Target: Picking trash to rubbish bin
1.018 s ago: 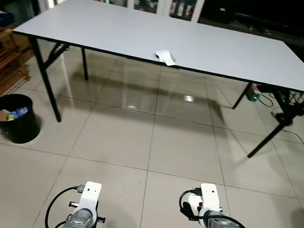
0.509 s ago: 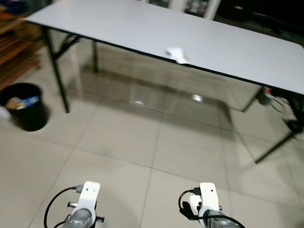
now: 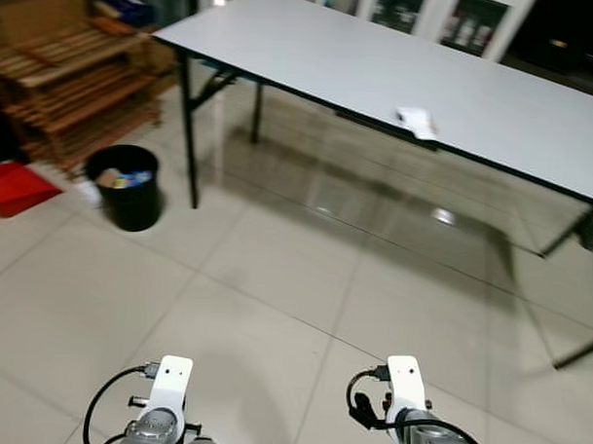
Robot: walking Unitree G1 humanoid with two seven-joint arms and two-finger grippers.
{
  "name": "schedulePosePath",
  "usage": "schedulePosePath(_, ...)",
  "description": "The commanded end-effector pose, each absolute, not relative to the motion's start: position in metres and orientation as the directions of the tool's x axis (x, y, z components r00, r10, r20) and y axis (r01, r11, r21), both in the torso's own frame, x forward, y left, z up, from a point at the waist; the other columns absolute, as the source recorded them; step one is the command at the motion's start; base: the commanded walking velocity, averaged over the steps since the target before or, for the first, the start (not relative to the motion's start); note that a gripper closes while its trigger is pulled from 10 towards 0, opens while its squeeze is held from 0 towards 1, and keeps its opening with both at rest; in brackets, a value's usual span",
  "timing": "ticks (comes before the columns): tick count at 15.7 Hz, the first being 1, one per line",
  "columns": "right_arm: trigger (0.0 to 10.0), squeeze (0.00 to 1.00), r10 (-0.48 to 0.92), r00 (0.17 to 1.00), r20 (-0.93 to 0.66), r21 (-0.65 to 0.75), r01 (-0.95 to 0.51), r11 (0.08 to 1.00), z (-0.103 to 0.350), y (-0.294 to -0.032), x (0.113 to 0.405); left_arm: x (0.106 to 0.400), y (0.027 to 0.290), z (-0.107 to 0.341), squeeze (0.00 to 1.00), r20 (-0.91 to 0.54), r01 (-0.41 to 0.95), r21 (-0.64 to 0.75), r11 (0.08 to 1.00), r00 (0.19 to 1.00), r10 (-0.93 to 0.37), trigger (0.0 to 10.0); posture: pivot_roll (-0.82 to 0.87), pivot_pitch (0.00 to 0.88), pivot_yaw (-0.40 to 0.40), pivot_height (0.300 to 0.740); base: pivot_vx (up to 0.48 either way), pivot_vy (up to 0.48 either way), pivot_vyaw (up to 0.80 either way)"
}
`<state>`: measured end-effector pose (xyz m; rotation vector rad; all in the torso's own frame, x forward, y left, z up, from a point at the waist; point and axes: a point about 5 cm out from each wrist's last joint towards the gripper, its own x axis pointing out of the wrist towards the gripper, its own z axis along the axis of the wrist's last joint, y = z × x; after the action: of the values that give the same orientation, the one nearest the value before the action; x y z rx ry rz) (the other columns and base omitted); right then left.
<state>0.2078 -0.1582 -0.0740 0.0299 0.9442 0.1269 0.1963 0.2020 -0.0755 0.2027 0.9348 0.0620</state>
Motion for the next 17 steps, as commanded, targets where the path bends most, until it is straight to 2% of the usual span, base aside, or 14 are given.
schedulePosePath(1,10.0,0.00,0.113,0.578,-0.808,0.068,-0.099,0.993,-0.0737,-0.1642,0.2076,0.1922,0.1980,-0.0784,0.00,-0.803,0.029,0.195,0.980,0.579,0.143,10.0,-0.02,0.046,-0.146,0.740,0.000,0.000,0.80)
schedulePosePath(17,10.0,0.00,0.122,0.581,-0.804,0.075,-0.104,0.992,-0.0736,-0.1629,0.2077,0.1894,0.1972,-0.0800,0.00,-0.806,0.020,0.199,0.980,0.571,0.152,10.0,-0.02,0.047,-0.150,0.740,0.000,0.000,0.79)
